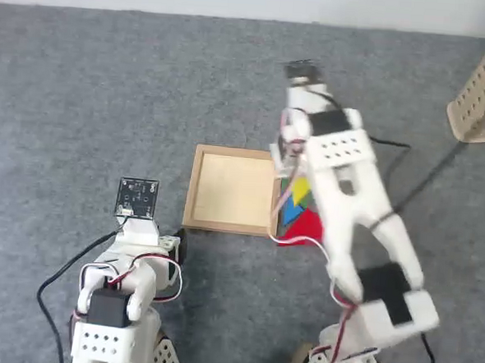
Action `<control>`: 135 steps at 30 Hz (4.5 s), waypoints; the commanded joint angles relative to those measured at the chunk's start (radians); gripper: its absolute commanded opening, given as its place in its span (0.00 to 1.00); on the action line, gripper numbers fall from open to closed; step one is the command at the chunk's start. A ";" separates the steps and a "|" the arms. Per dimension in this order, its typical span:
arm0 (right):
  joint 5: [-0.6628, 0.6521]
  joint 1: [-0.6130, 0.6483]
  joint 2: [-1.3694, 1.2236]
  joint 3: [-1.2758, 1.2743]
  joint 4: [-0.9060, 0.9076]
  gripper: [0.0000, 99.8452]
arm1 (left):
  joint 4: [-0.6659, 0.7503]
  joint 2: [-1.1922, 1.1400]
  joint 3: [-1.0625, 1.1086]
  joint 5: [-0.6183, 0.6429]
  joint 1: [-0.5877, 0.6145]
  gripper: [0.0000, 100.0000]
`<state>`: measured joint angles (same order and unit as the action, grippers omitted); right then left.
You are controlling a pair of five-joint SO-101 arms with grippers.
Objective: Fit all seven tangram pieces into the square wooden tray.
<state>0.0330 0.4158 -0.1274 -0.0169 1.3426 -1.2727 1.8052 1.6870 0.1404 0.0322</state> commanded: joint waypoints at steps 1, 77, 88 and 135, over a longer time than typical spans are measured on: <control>-0.169 0.077 -0.087 0.130 0.012 0.28 | 0.006 0.020 -0.002 0.008 0.005 0.15; -0.138 0.076 0.358 -0.695 -0.647 0.04 | 0.006 0.020 -0.002 0.008 0.005 0.15; -0.133 0.168 0.151 -0.580 -0.665 0.04 | 0.006 0.020 -0.002 0.008 0.005 0.15; -0.135 -0.077 -0.134 -0.259 -0.549 0.04 | 0.006 0.020 -0.002 0.008 0.005 0.15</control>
<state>-0.0775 0.4235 -0.2685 -0.3345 0.7948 -1.2727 1.8052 1.6870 0.1404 0.0338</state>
